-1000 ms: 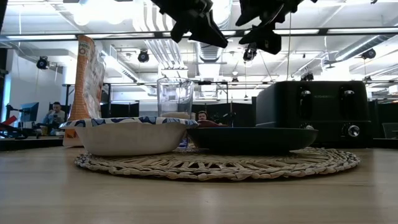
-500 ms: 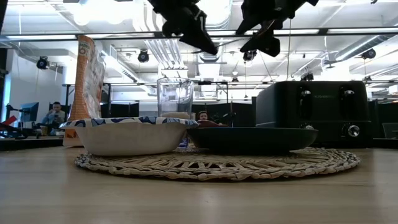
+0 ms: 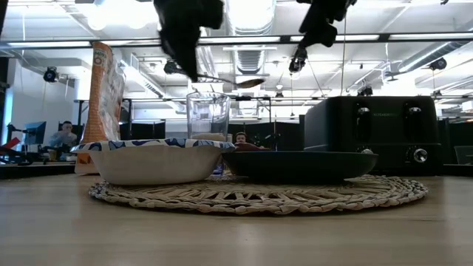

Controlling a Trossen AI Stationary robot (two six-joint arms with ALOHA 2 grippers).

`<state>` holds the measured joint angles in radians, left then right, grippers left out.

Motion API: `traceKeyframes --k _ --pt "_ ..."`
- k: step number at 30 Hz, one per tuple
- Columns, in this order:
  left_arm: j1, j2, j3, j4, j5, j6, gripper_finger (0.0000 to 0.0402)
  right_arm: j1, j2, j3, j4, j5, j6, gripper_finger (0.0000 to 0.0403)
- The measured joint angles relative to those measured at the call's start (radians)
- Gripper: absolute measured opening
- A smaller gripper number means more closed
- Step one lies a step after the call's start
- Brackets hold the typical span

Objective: Arrange a breakfast setting
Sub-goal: Put the violet spoon to the left of the brown placemat

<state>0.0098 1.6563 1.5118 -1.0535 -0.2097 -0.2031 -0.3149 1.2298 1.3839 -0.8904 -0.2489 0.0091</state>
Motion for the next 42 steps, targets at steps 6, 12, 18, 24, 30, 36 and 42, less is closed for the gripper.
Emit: traceKeyframes --k 6,12,18,24,30,36,42 --pt "-0.044 -0.044 -0.001 -0.198 0.013 -0.281 0.0024 0.0 -0.01 -0.005 -0.097 0.114 -0.01 0.0215" --pt "-0.142 -0.138 -0.016 -0.298 -0.035 -0.588 0.0024 0.0 -0.011 -0.007 -0.177 0.119 0.003 0.0215" --pt "-0.283 -0.217 -0.134 -0.325 -0.1 -0.96 0.0024 0.001 -0.019 -0.007 -0.19 0.119 -0.029 0.0215" --pt "-0.394 -0.239 -0.315 -0.31 -0.119 -1.335 0.0024 0.003 -0.03 -0.007 -0.17 0.119 -0.08 0.0215" --pt "-0.461 -0.238 -0.447 -0.149 -0.112 -1.594 0.0025 0.003 -0.033 -0.007 -0.161 0.12 -0.102 0.0215" --pt "-0.487 -0.201 -0.546 0.042 -0.105 -1.708 0.0024 0.003 -0.033 -0.008 -0.159 0.12 -0.142 0.0215" --pt "-0.487 -0.167 -0.589 0.074 -0.103 -1.775 0.0025 0.003 -0.033 -0.015 -0.158 0.119 -0.157 0.0215"
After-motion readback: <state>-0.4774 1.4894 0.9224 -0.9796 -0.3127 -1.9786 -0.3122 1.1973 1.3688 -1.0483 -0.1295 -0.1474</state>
